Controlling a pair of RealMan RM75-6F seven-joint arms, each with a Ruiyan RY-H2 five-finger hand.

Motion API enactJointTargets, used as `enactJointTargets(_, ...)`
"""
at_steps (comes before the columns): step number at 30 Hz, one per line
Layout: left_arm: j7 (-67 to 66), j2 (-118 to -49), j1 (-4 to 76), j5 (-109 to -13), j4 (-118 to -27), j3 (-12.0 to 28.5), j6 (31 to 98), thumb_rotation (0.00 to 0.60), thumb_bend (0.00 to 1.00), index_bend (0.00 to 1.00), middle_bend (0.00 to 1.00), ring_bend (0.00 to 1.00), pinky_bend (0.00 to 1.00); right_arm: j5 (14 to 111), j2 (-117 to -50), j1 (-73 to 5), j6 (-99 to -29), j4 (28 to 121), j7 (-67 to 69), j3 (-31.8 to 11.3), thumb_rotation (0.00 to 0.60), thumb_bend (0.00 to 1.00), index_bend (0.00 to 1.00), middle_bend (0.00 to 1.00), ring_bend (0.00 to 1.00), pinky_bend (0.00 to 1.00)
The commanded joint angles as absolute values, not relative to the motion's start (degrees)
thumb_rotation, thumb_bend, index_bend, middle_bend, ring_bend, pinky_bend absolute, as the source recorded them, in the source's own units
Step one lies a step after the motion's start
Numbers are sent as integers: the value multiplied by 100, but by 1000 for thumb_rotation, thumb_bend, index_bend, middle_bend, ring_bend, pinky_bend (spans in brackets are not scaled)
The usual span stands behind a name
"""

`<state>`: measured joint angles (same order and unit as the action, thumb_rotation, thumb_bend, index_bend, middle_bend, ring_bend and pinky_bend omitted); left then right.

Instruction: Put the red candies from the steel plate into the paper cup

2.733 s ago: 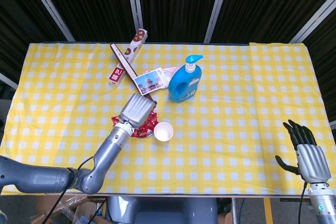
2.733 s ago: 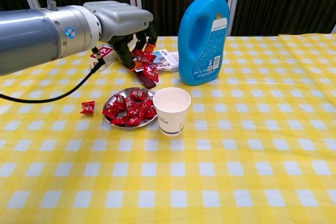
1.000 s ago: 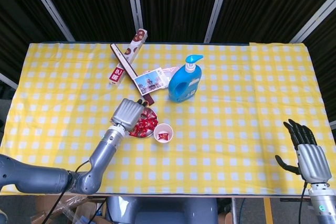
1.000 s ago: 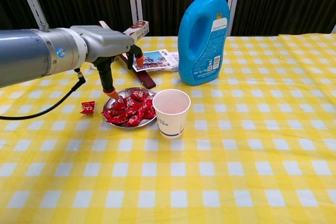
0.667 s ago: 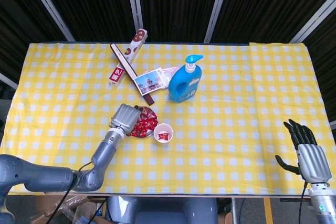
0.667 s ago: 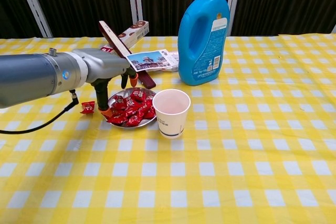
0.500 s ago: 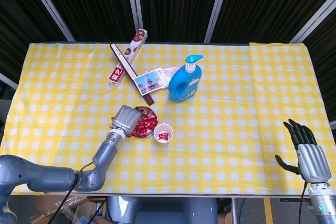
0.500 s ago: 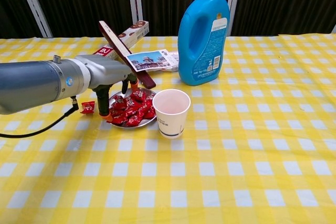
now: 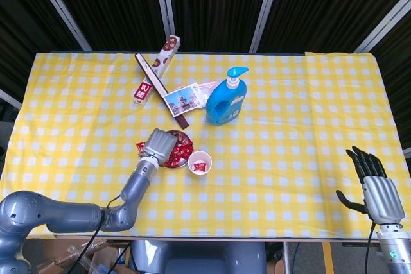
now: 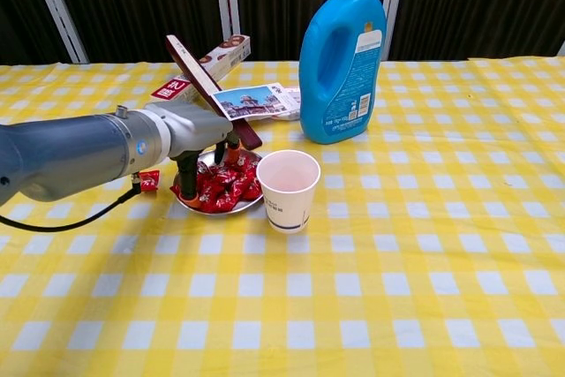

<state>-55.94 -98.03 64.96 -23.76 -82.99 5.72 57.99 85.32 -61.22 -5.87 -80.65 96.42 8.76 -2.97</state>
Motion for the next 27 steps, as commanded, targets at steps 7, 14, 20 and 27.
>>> enactJointTargets(7,-5677,-9917,6505,-2402,-8188,522,5784,600,326,437,503,845,902,8538,-6108,-588,-8057,9652,913,-291,600,335,0,0,0,0)
enactJointTargets(14,-5589,-9934,6424,-2612,-8137,503,5858,600,408,519,619,853,908,8538,-6104,-587,-8049,9669,926,-285,600,336,0,0,0,0)
enactJointTargets(20,-5526,-9736,6333,-2824,-8336,524,6002,600,417,536,638,856,909,8548,-6106,-585,-8060,9671,928,-284,600,335,0,0,0,0)
enactJointTargets(27,-5507,-9435,6267,-2928,-8668,593,6151,600,417,540,640,856,909,8562,-6113,-585,-8068,9669,914,-280,600,335,0,0,0,0)
